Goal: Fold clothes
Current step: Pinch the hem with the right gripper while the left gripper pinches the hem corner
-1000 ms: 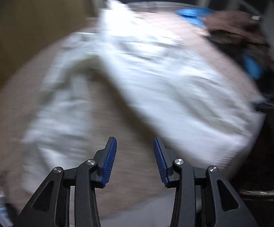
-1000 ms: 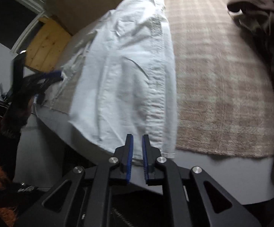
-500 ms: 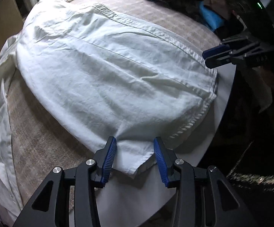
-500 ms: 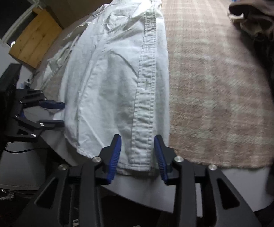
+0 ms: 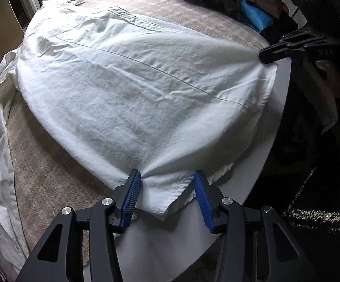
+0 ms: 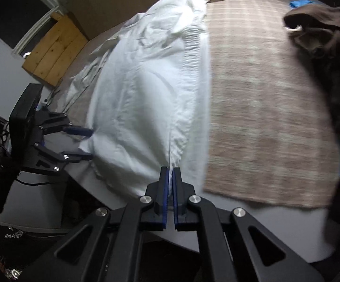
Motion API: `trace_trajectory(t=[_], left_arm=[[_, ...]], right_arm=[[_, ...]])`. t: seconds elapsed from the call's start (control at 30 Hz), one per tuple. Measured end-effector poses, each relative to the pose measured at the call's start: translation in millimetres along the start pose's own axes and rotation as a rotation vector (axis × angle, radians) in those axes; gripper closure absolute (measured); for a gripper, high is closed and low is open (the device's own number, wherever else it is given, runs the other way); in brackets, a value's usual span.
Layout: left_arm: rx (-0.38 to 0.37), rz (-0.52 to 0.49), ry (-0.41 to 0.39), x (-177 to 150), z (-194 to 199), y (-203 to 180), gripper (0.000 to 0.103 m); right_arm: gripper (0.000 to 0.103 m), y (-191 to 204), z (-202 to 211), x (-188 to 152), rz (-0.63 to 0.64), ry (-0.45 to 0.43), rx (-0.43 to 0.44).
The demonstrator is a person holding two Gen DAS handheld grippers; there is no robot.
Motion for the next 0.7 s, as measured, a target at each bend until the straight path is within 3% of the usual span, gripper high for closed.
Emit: trace_trajectory(t=[0.1,0.13,0.23,0.33,0.43,0.57,0.7], left_arm=[[-0.006,-0.005,0.011,2,-1,0,0.058],[-0.008,-0.006,0.017,3,-1,0,0.058],[-0.038,0.046,0.038,8,7,2,0.061],[-0.024,0.095,-0.054,33,34,2,0.061],[0.021,0.101,-0.149,73,45,-1,0.059],[-0.011,0.171,-0.201,117,20,0,0.059],[-0.004,0.181,-0.117,136,-21,-4,0.060]], right_arm=[[0.097,2,-13,-8,0.049,0.106,-0.072],[0.091,3,-7,-3,0.052,0.086,-0.081],[0.090,11,19,25,0.055,0.001,-0.021],[0.088,15,35,79,0.096,-0.096,-0.024],[0.067,17,32,146,0.125,-0.164,-0.001],[0.066,14,-18,232,0.089,-0.129,0.066],[0.066,14,-67,284,0.100,-0.043,0.087]])
Point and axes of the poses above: each gripper's, at about its wrist camera, not at the fingertips, and z roughly against the way its jaws point, y to its left, x to its top, the point moved 5 cm from there along -z, roughly the way its jaws point, and after that the axes turned 12 degrees about -z, right-handed, at the moved point
